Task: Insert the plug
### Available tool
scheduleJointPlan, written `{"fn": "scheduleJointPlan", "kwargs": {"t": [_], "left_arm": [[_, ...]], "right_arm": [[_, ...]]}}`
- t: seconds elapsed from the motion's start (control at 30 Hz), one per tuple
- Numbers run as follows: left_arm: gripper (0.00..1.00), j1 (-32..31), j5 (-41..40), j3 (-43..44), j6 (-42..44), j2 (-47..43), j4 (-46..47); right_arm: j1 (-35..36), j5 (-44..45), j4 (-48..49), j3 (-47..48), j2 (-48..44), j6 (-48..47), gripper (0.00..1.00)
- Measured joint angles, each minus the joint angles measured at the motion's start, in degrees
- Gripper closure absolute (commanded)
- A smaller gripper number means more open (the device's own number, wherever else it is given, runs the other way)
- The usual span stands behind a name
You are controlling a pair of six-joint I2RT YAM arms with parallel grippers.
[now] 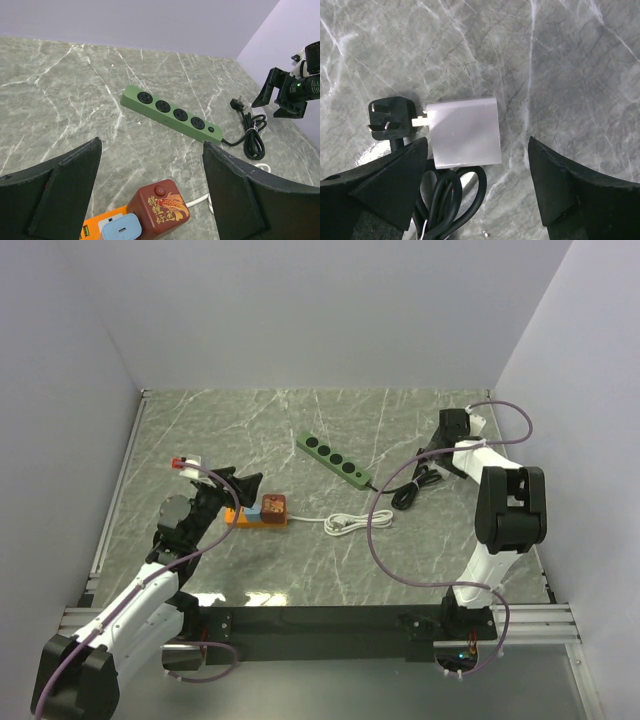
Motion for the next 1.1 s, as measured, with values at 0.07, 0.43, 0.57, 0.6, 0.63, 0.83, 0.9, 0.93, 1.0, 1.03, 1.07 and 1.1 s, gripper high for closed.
{"fn": "scheduleJointPlan", "kwargs": {"t": [0.07,0.43,0.57,0.6,0.63,0.83,0.9,0.93,1.0,1.03,1.07,1.1], "left_arm": [[0.12,0.0,0.0,0.0,0.0,0.0,0.0],[0.12,0.0,0.7,0.0,0.0,0.0,0.0],[0.12,0.0,2.0,-0.1,0.0,0.1,0.6],[0.12,-0.2,2.5,-0.1,0.1,0.1,0.9],[0.12,-0.5,3.1,-0.2,0.1,0.2,1.4],[0.13,-5.9,3.3,0.8,2.4,4.5,1.8],[0.13,-8.2,3.1,1.8,3.0,6.2,1.8],[0.13,-9.2,3.1,2.3,3.1,7.0,2.0],[0.13,-10.7,3.1,3.3,3.0,8.1,2.4],[0.14,-11.5,3.1,3.9,2.8,8.9,2.8],[0.14,-12.3,3.1,4.7,2.7,9.8,3.3],[0.14,-12.8,3.1,5.4,2.6,10.4,3.8]], "right_arm": [[-0.2,-0.2,-0.1,0.1,0.2,-0.1,0.13],[-0.3,-2.0,-3.1,3.9,5.7,-2.2,0.65],[-0.2,-1.7,-4.0,3.8,5.2,-2.5,0.98],[-0.2,-1.5,-4.3,3.7,4.7,-2.7,0.99],[0.0,-1.3,-4.6,3.6,4.1,-2.9,1.00],[4.2,0.3,-7.5,3.0,-7.7,-4.9,1.00],[7.2,-0.9,-7.3,3.0,-12.7,-5.6,1.00],[8.7,-2.4,-7.1,3.0,-15.5,-6.0,1.00],[11.8,-6.7,-6.2,3.0,-20.3,-6.4,1.00],[13.2,-9.1,-5.3,2.8,-22.4,-6.4,1.00],[14.4,-11.4,-4.1,2.5,-24.0,-6.4,1.00],[15.6,-14.2,-2.8,2.0,-25.5,-6.3,1.00]]}}
